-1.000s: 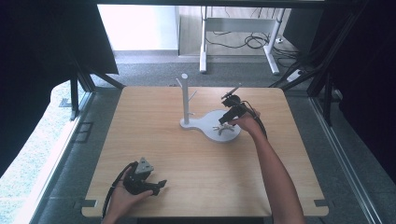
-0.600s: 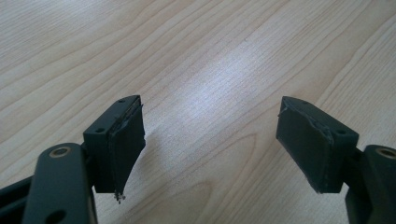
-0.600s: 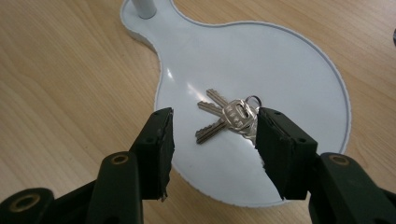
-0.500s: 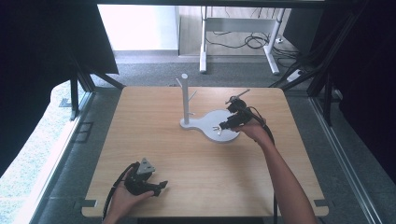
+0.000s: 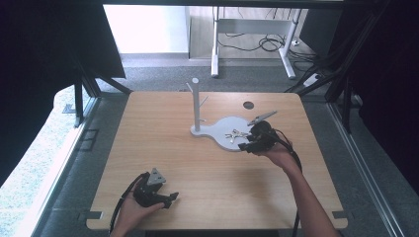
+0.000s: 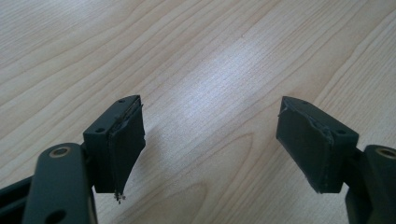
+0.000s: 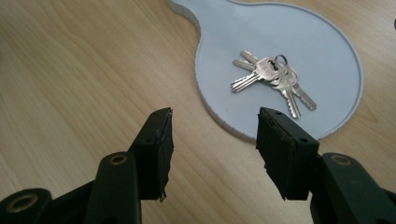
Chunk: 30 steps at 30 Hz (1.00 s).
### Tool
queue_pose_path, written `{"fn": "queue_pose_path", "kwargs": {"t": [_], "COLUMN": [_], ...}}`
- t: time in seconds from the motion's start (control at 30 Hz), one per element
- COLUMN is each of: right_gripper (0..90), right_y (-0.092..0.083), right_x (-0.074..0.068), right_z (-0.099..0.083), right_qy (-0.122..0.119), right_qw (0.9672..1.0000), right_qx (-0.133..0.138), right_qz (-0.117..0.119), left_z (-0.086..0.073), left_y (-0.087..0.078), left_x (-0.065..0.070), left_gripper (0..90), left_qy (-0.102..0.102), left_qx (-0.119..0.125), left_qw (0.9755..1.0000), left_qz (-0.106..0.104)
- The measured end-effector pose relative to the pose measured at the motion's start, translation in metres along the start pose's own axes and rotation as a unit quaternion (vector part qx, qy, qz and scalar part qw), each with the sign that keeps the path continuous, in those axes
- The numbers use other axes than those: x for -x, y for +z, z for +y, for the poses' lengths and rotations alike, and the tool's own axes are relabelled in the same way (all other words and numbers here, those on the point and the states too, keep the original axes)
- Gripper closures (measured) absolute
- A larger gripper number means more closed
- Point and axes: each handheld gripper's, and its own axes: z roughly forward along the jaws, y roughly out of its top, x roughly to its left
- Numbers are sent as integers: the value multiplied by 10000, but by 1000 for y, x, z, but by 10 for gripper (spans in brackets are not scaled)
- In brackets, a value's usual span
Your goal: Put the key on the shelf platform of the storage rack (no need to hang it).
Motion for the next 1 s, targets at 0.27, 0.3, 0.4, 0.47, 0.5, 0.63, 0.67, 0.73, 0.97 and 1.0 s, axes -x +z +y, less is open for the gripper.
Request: {"fn": "queue_pose_path", "kwargs": {"t": [0.27, 0.3, 0.4, 0.47, 0.5, 0.63, 0.67, 0.73, 0.97, 1.0], "right_gripper": [463, 463, 465, 466, 466, 478, 475, 476, 473, 472], "right_y": [-9, -9, -11, -13, -14, -18, -18, -18, -16, -15], "right_x": [-13, -14, -14, -14, -14, -14, -14, -13, -8, -8], "right_z": [-42, -46, -65, -76, -82, -105, -109, -116, -129, -129], "right_qy": [-97, -67, 35, 101, 148, 265, 264, 269, 435, 435], "right_qw": [9999, 9999, 9998, 9998, 9997, 9992, 9994, 9994, 9985, 9983], "right_qx": [116, 116, 172, 191, 210, 299, 228, 177, 274, 286], "right_qz": [52, 44, 17, -18, -14, -63, -78, -145, -211, -243], "left_z": [0, 0, 0, 0, 0, 1, 1, 0, 2, 2], "left_y": [1, 1, 1, 2, 2, 1, 0, 0, -2, -2], "left_x": [1, 1, 2, 2, 2, 2, 2, 1, 2, 3], "left_gripper": [237, 237, 237, 237, 237, 237, 237, 237, 238, 238], "left_qy": [50, 46, 40, 46, 51, 50, 51, 48, 68, 72], "left_qx": [-26, -22, -33, -32, -33, -12, -9, -5, 38, 32], "left_qw": [10000, 10000, 10000, 10000, 10000, 10000, 10000, 10000, 10000, 10000], "left_qz": [15, 20, 20, 25, 27, 36, 41, 42, 61, 56]}}
